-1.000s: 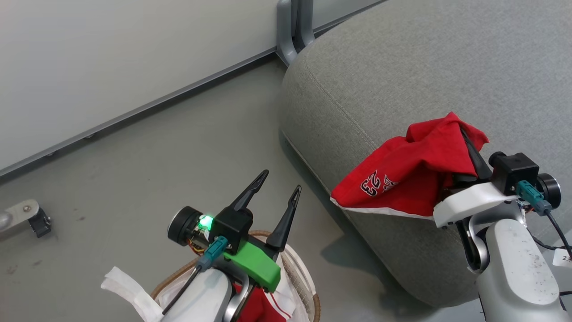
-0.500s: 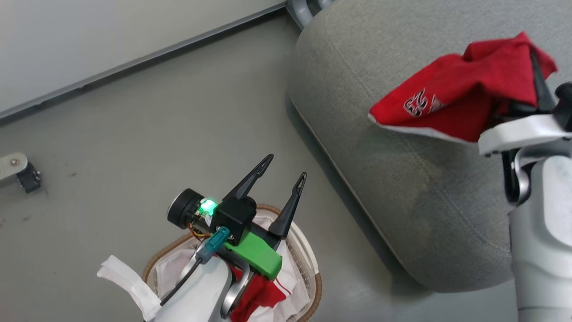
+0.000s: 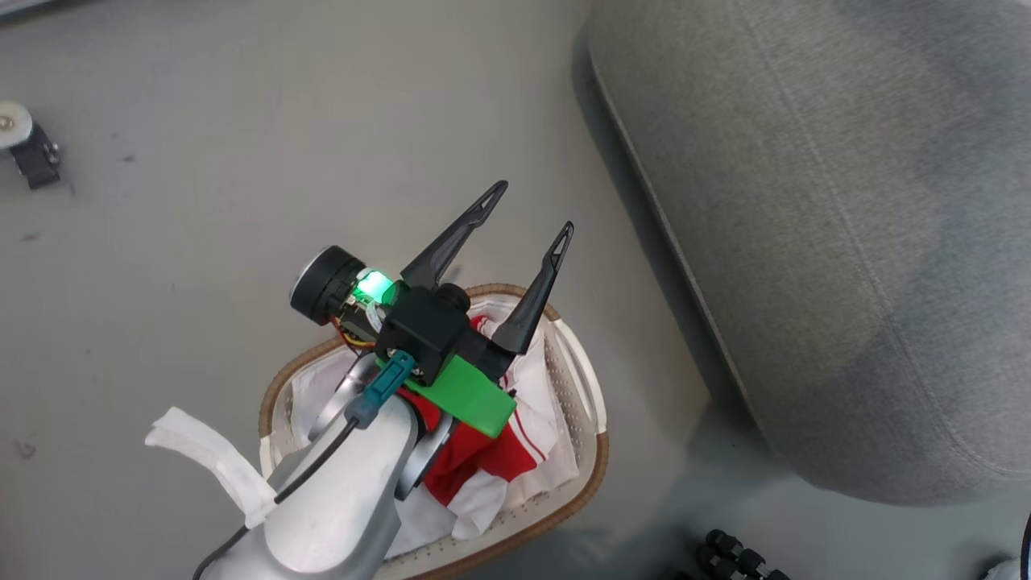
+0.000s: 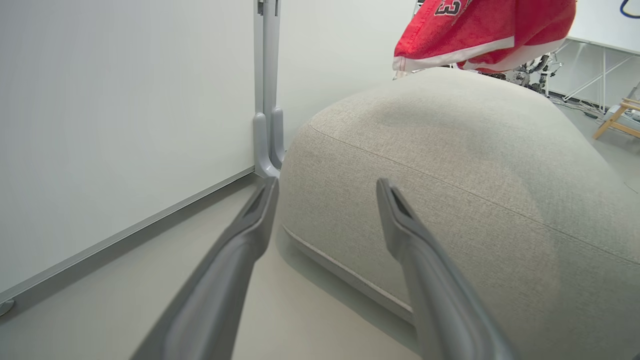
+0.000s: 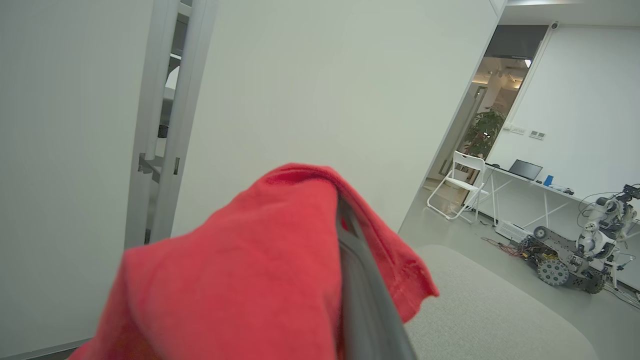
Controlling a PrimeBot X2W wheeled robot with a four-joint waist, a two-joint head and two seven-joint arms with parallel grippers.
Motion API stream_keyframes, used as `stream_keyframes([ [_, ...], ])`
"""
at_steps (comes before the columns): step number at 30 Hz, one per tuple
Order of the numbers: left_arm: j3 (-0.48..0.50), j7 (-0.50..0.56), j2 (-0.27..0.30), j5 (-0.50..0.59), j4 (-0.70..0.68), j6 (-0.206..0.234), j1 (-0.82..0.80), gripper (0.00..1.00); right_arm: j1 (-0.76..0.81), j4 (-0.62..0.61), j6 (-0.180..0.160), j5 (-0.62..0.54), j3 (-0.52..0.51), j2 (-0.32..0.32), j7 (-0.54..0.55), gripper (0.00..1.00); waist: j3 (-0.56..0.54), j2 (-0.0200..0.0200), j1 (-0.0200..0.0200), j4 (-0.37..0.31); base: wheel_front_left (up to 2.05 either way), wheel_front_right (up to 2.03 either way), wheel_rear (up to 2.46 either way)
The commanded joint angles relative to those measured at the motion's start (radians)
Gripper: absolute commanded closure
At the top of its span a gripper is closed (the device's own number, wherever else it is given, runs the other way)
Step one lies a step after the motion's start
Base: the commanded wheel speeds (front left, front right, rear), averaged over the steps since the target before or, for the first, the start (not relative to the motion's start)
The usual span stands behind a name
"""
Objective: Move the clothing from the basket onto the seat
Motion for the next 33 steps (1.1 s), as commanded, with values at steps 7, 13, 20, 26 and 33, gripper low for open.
stream_keyframes([
  [7, 0.021, 0.000, 0.020, 0.019, -0.036, 0.011, -0.045, 0.00, -0.133, 0.142, -0.001, -0.049, -0.059, -0.055, -0.001, 1.00, 0.227, -0.0001, -0.0002, 0.105, 0.00, 0.00, 0.00],
  [13, 0.020, 0.000, 0.023, 0.016, -0.048, 0.012, -0.047, 0.00, -0.168, 0.235, -0.001, -0.099, -0.101, -0.048, -0.001, 1.00, 0.277, -0.0001, -0.0002, 0.107, 0.00, 0.00, 0.00],
  [20, 0.026, 0.000, 0.023, 0.013, -0.043, 0.014, -0.050, 0.00, -0.118, 0.297, -0.001, -0.162, -0.117, -0.017, -0.001, 0.95, 0.285, -0.0001, -0.0002, 0.103, 0.00, 0.00, 0.00],
  [26, 0.034, 0.000, 0.020, 0.007, -0.042, 0.016, -0.046, 0.00, -0.060, 0.253, -0.001, -0.149, -0.096, 0.034, -0.001, 0.00, 0.264, -0.0001, -0.0002, 0.084, 0.00, 0.00, 0.00],
  [33, 0.049, 0.000, 0.018, -0.006, -0.043, 0.016, -0.031, 0.00, 0.045, 0.172, -0.001, -0.099, -0.011, 0.077, -0.001, 0.00, 0.217, -0.0001, -0.0002, 0.059, 0.00, 0.00, 0.00],
])
